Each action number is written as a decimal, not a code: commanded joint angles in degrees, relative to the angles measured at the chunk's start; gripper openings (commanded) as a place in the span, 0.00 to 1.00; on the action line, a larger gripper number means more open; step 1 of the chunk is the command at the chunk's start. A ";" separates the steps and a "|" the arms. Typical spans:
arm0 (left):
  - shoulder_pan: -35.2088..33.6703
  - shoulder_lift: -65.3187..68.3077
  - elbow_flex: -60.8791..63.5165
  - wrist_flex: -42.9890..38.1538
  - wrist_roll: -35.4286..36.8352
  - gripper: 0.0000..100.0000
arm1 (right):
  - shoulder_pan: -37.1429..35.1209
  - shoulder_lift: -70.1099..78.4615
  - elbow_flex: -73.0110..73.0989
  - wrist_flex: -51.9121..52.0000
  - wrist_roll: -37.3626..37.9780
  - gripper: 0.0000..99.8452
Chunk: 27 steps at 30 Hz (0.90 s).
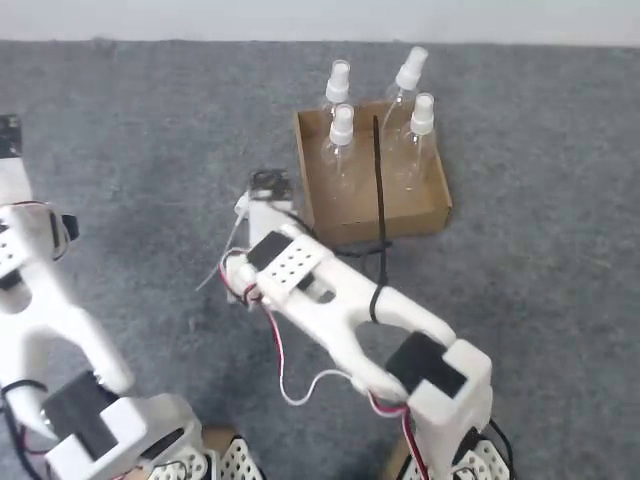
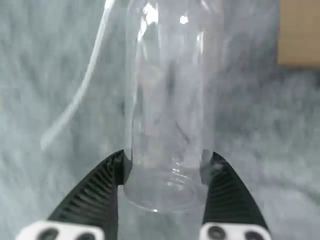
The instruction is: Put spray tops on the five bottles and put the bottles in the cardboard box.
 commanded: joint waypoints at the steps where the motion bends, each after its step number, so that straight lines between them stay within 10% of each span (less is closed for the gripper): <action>1: -0.35 -0.62 -2.77 0.53 -0.44 0.23 | -1.19 -7.52 -1.93 10.59 10.99 0.09; 11: -0.09 -0.70 -2.77 0.53 -0.26 0.23 | 6.11 -10.15 0.18 34.15 57.93 0.08; 27: -0.09 -0.70 -0.66 0.18 -0.44 0.23 | 17.98 -36.26 36.57 10.07 65.93 0.08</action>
